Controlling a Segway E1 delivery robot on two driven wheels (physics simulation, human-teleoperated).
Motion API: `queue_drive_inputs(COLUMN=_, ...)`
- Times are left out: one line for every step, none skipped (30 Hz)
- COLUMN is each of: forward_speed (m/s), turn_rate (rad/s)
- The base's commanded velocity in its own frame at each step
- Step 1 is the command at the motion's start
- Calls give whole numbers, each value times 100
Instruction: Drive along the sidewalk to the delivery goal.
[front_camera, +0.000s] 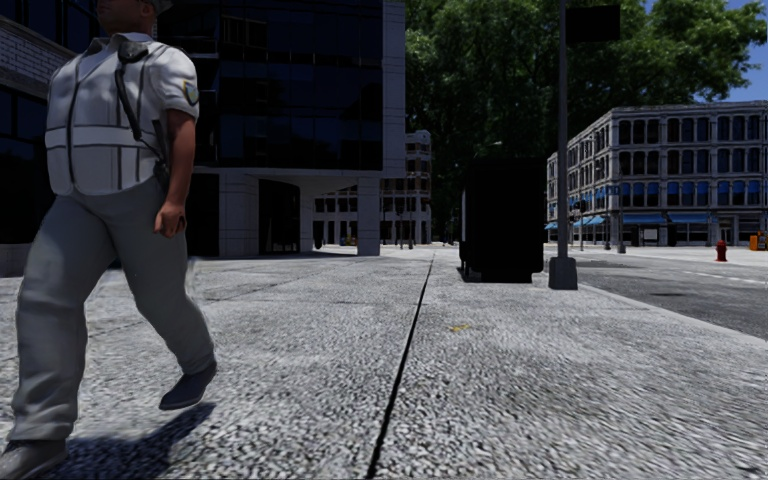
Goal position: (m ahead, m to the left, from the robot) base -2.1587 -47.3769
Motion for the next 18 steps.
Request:
queue_drive_inputs(forward_speed=200, turn_rate=0)
queue_drive_inputs(forward_speed=200, turn_rate=0)
queue_drive_inputs(forward_speed=200, turn_rate=0)
queue_drive_inputs(forward_speed=200, turn_rate=0)
queue_drive_inputs(forward_speed=200, turn_rate=0)
queue_drive_inputs(forward_speed=200, turn_rate=0)
queue_drive_inputs(forward_speed=200, turn_rate=0)
queue_drive_inputs(forward_speed=200, turn_rate=0)
queue_drive_inputs(forward_speed=200, turn_rate=0)
queue_drive_inputs(forward_speed=200, turn_rate=0)
queue_drive_inputs(forward_speed=200, turn_rate=0)
queue_drive_inputs(forward_speed=200, turn_rate=0)
queue_drive_inputs(forward_speed=200, turn_rate=0)
queue_drive_inputs(forward_speed=200, turn_rate=0)
queue_drive_inputs(forward_speed=200, turn_rate=0)
queue_drive_inputs(forward_speed=200, turn_rate=0)
queue_drive_inputs(forward_speed=200, turn_rate=0)
queue_drive_inputs(forward_speed=200, turn_rate=0)
